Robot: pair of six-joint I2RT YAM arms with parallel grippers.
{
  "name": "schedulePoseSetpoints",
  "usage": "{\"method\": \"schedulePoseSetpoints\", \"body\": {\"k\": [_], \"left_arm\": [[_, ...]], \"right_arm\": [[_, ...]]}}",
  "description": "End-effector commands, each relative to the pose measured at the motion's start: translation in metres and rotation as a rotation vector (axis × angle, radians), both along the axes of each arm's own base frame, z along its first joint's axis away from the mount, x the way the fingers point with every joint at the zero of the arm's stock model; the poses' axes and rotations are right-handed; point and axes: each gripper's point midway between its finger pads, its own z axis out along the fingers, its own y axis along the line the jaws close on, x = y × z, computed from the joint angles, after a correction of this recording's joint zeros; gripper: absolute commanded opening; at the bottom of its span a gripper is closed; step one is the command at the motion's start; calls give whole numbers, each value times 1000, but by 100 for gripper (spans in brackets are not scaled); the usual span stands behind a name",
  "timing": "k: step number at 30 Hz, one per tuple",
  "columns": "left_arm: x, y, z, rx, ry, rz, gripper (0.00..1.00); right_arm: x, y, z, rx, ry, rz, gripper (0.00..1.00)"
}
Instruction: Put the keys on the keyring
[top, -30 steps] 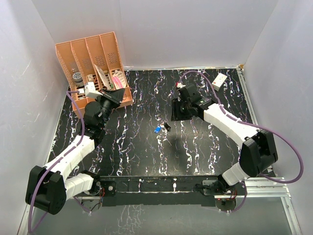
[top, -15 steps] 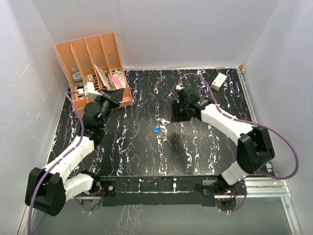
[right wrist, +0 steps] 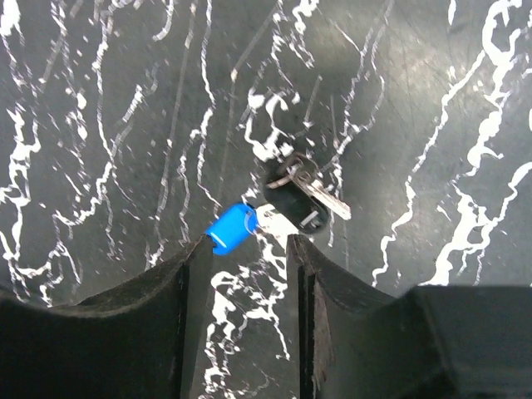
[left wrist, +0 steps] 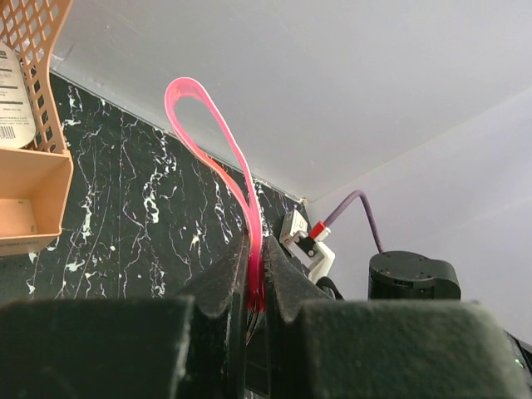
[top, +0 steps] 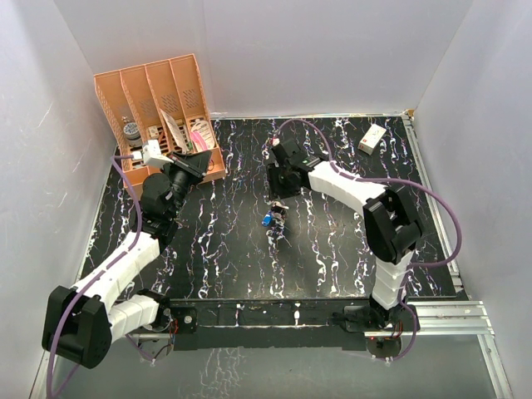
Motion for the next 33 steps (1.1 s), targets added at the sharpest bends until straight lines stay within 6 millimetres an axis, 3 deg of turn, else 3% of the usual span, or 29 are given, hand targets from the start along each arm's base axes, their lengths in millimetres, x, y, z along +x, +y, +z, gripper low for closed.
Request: {"method": "schedulePoseSetpoints", "body": {"k": [1,7,23,33], "left_arm": [[-5,5,18,2,-55,16,0],[-7,6,20,3,-63,16,0],[-9,4,22,12,-72,1,0],[-9,5,23,18,-74,3,0]], "right_arm": [[16,23,22,42,-19,-90,40],[12,36,24,84,24,-178,41],[11,29,-7,21,66,-226,38],[39,4,22,-109,-223,-56,38]]}}
